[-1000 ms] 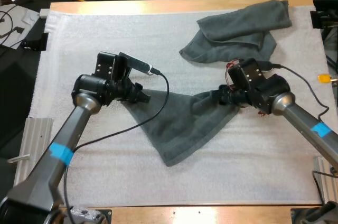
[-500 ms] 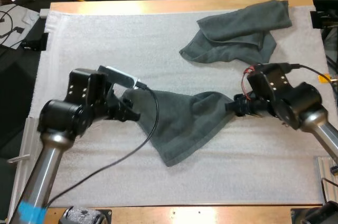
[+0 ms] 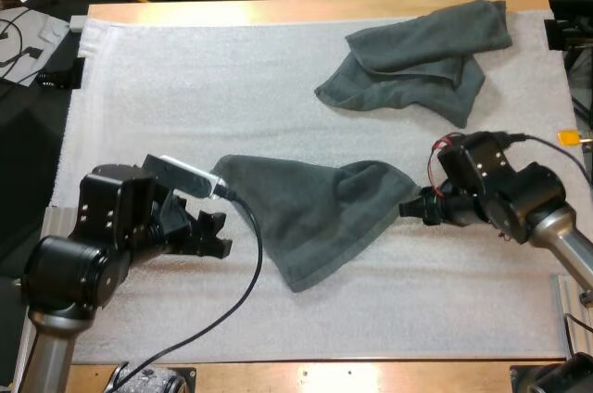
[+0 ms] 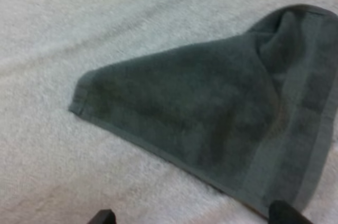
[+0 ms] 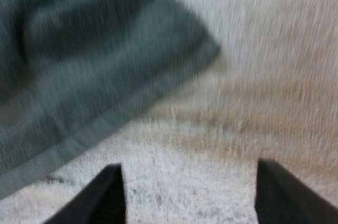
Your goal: Pick towel from pile, fold and stack
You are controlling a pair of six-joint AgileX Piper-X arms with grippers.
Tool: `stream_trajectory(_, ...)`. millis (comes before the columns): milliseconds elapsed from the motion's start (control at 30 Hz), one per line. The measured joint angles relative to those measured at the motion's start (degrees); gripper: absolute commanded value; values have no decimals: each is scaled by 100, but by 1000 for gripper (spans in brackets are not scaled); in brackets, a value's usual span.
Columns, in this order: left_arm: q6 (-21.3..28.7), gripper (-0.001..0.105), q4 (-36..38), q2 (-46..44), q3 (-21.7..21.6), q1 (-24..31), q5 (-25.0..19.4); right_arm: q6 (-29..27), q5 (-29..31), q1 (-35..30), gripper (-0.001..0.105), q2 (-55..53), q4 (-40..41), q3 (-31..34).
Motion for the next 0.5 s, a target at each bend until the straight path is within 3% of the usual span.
stream_trajectory(267,-38,56,126,-377,423,10,323,278,-392,0,43,91,-865,924)
stream_trajectory(500,-67,56,162,-438,578,10,458,611,-717,-36,43,649,-1564,1252)
